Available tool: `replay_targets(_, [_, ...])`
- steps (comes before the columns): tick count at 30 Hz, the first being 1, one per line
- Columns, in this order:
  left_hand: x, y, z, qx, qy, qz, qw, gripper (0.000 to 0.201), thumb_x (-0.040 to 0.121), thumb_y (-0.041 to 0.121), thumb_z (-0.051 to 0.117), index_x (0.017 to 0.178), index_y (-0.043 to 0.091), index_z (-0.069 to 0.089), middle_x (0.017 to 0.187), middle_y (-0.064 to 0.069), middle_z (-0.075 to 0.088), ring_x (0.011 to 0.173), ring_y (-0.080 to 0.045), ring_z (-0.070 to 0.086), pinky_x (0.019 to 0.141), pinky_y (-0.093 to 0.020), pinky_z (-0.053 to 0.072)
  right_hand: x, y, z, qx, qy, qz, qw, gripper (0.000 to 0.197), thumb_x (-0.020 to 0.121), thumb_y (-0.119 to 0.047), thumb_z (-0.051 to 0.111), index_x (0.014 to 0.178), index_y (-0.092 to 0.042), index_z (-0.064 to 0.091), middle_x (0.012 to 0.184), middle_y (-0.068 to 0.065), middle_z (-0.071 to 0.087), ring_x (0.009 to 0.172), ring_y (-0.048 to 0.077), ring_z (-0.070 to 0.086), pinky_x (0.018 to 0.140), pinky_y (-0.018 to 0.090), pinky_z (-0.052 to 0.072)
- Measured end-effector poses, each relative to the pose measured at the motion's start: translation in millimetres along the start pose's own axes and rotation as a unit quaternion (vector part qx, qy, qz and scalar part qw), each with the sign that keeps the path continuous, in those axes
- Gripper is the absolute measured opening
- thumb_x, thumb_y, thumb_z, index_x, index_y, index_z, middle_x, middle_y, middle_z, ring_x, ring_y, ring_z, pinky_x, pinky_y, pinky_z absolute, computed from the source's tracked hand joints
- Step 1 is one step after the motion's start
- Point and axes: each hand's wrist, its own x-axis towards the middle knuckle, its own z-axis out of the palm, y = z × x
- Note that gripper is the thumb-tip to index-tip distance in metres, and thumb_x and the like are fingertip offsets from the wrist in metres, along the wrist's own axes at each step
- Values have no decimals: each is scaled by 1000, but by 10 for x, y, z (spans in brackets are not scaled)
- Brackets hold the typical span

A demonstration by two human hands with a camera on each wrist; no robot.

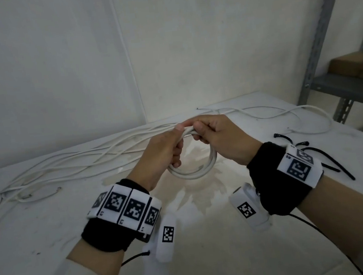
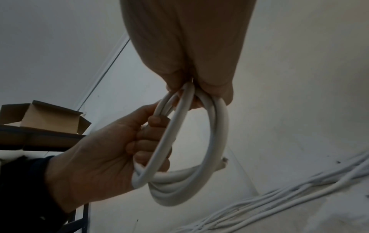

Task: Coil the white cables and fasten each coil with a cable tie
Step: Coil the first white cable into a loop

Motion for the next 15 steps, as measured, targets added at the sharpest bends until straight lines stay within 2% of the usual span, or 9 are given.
replay_targets(2, [-8,17,101,-2,21,4,1000,42,97,34,41,61,12,45,39,13,34,38,-7,30,46,-21,33,-50,18,-59,-4,17,-2,1000,26,97,-6,39,103,-14,64,72,3,51,65,10,43,60,12,35])
replay_targets(5, [-4,44,257,-25,22,8,999,42,97,34,40,61,13,48,39,12,35,36,-5,31,45,-20,34,-123,37,-182,-4,44,-1,999,26,97,-5,40,107,-6,63,75,2,54,61,-3,48,62,8,37])
replay_targets(7, [4,46,354,-20,13,19,1000,39,95,31,46,60,15,47,42,13,37,37,-4,31,44,-20,33,-188,61,-267,-2,56,-1,998,25,97,-5,40,102,-12,63,75,3,54,62,1,45,61,9,37])
replay_targets(8, [9,46,400,-13,6,24,1000,38,94,30,49,59,15,45,45,11,37,38,-5,32,44,-20,32,-221,80,-308,0,64,1,998,25,97,-5,40,100,-16,62,74,3,54,64,7,44,60,10,37])
replay_targets(10, [39,39,516,4,-11,39,999,39,93,30,51,58,15,43,48,9,36,40,-6,32,44,-20,33,-299,121,-413,3,82,8,997,25,97,-6,40,100,-20,61,72,-2,54,64,11,43,60,11,37])
replay_targets(13, [73,20,670,23,-25,49,998,39,93,30,51,59,14,42,47,9,35,40,-6,31,43,-18,33,-399,175,-533,2,92,30,995,24,97,-8,41,102,-20,61,75,-8,57,59,-2,50,62,8,41])
replay_targets(15, [99,4,782,35,-34,47,998,39,93,31,51,59,14,41,42,12,34,38,-6,30,42,-17,32,-469,213,-648,-12,85,49,995,23,97,-11,41,106,-18,61,81,-8,61,63,-5,55,65,8,43])
